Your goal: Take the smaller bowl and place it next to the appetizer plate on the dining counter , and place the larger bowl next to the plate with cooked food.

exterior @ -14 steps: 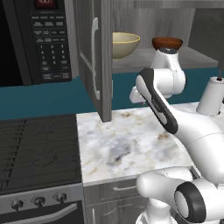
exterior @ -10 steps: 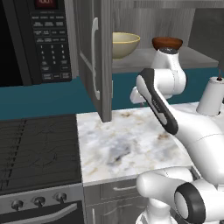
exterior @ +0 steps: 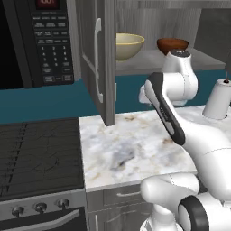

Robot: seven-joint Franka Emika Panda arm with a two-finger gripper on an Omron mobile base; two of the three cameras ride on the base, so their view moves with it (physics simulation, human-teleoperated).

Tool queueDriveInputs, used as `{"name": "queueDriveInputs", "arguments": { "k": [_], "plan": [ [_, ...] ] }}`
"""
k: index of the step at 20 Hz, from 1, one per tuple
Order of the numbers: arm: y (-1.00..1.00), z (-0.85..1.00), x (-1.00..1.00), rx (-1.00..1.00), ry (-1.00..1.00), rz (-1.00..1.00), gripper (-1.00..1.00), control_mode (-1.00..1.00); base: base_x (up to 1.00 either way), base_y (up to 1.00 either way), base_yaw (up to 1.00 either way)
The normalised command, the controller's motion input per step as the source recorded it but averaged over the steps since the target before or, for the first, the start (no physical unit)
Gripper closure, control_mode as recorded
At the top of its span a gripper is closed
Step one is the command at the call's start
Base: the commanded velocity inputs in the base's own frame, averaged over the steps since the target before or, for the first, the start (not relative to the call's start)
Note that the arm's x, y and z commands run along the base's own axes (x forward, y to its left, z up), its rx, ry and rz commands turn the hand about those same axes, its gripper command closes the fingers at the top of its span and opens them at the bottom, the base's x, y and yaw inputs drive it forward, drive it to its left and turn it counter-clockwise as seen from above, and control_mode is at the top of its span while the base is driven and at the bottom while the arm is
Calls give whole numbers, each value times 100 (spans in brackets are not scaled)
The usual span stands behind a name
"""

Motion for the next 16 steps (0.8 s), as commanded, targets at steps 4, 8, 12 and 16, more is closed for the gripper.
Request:
{"name": "queueDriveInputs", "arguments": {
  "k": [4, 8, 12, 16],
  "plan": [
    [-19, 18, -28, 23, -21, -39, -100, -100, 0, 0, 0],
    [-29, 27, -31, 21, -31, -30, -100, -100, 0, 0, 0],
    [-27, 38, -21, 11, -29, -36, -100, -100, 0, 0, 0],
    [-32, 63, -9, 14, -22, -34, -100, -100, 0, 0, 0]
  ]
}}
